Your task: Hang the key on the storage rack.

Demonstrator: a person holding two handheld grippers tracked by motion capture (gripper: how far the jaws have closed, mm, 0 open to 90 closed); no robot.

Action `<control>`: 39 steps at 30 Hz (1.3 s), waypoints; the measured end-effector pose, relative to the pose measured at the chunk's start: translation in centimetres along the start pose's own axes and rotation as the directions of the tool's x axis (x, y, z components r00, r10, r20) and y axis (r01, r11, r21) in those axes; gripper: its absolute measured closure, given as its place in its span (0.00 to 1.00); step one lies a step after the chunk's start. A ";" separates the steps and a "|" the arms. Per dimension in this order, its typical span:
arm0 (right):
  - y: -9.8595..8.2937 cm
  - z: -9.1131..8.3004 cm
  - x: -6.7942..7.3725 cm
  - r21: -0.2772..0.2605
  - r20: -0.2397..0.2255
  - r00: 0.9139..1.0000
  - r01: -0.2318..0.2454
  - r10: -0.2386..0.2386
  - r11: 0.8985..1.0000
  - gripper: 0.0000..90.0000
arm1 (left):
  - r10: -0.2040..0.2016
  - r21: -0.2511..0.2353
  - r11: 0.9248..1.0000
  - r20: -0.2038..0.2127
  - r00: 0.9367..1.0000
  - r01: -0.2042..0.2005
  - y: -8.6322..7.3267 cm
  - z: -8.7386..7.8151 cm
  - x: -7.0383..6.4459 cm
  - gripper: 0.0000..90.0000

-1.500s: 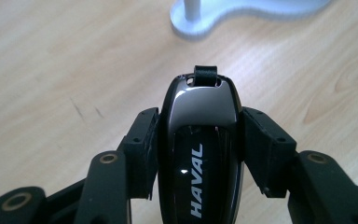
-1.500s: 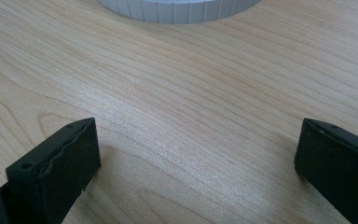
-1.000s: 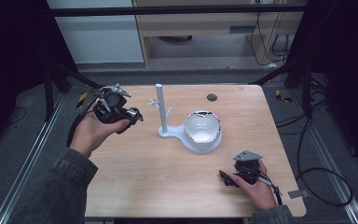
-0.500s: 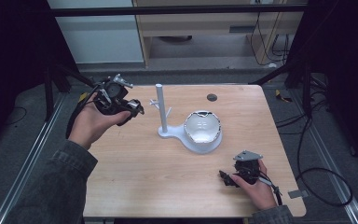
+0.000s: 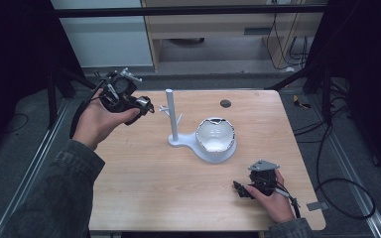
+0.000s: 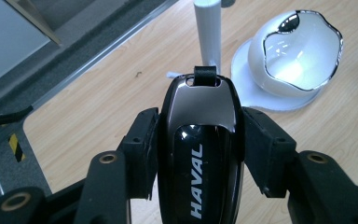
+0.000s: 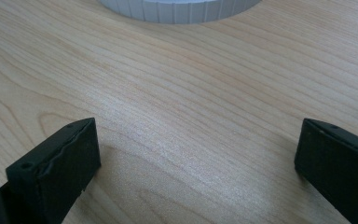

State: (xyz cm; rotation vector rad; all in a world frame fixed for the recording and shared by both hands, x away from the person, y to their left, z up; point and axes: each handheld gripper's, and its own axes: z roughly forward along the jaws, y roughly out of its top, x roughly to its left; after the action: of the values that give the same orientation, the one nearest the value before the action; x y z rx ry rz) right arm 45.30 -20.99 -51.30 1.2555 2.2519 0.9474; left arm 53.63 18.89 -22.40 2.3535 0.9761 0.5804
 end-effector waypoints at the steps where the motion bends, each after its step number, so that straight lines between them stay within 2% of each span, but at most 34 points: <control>1: 0.0 0.0 0.0 -0.001 -0.001 1.000 -0.007 0.007 1.000 0.00 | -0.010 -0.007 1.000 -0.001 1.000 0.010 0.2 0.0 0.1 0.54; 16: 0.0 0.0 0.0 0.001 -0.001 1.000 -0.001 0.001 1.000 0.00 | -0.016 -0.016 1.000 -0.005 1.000 0.016 0.8 0.7 0.1 0.54; 27: 0.0 0.0 0.0 0.001 -0.002 1.000 0.000 0.000 1.000 0.00 | -0.017 -0.024 1.000 -0.003 1.000 0.017 1.7 2.0 -0.5 0.54; 34: 0.0 0.0 0.0 0.000 -0.004 1.000 0.000 0.000 1.000 0.00 | -0.002 -0.016 1.000 0.005 1.000 0.003 1.3 2.2 -1.2 0.54; 39: 0.0 0.0 0.0 0.000 -0.004 1.000 0.000 0.000 1.000 0.00 | 0.011 -0.007 1.000 0.000 1.000 -0.011 0.3 2.0 -1.6 0.54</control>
State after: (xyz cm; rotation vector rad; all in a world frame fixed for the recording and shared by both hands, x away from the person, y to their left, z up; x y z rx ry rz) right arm 45.30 -20.95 -51.31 1.2542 2.2551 0.9505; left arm 53.88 16.87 -24.06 2.3540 0.9605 0.5875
